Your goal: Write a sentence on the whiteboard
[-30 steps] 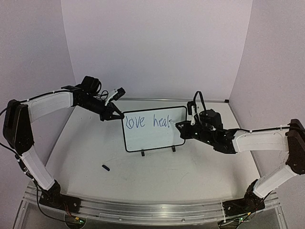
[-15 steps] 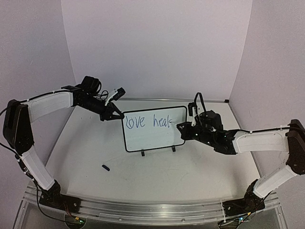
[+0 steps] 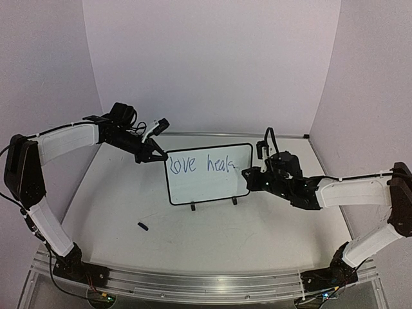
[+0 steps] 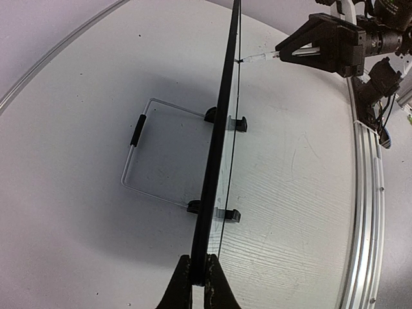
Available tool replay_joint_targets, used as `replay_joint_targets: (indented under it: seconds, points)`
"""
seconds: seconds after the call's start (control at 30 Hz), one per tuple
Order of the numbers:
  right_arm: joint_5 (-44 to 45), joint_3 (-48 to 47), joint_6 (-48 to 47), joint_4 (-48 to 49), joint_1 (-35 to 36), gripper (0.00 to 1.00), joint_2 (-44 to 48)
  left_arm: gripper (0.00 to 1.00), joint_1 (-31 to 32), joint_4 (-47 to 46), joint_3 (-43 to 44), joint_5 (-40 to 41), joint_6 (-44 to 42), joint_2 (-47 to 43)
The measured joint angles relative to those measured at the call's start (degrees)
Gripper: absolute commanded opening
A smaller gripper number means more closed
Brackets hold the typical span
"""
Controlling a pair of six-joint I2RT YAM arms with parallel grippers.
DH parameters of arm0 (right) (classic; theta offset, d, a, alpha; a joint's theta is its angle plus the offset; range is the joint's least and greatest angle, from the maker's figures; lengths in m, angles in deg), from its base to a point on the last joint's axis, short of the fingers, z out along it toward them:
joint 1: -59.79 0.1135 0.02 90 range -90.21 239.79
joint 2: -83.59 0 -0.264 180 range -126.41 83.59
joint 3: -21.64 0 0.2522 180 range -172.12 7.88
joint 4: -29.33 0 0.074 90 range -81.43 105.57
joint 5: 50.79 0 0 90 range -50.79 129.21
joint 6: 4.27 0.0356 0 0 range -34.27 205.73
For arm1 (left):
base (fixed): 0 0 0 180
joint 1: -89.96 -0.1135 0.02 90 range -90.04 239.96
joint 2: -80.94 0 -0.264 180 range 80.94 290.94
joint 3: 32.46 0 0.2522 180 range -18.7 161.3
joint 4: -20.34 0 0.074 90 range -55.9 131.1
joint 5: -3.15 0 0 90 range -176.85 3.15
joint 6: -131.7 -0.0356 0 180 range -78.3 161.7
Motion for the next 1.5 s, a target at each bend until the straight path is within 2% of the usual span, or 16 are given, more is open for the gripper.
replay_joint_targets:
  seconds: [0.63,0.9,1.03,1.23,1.5]
  points:
    - [-3.09,-0.54,-0.28,0.63,-0.02,0.00,-0.51,0.00,0.01,0.02,0.00,-0.02,-0.10,-0.04]
    - [-9.97,1.29,-1.14,3.20,-0.02,0.00,7.45,0.00,0.02,0.46,0.00,0.02,-0.46,-0.35]
    - [-12.17,1.29,-1.39,3.92,0.30,0.00,8.25,0.00,0.02,0.50,0.00,0.02,-0.46,-0.35]
    - [-11.94,-0.15,-2.25,3.89,4.75,0.00,3.10,0.00,0.02,0.52,0.00,0.00,-0.44,-0.35]
    - [-10.78,-9.37,-3.65,5.30,12.18,0.00,-10.68,0.00,0.02,0.53,0.00,-0.03,-0.44,-0.35]
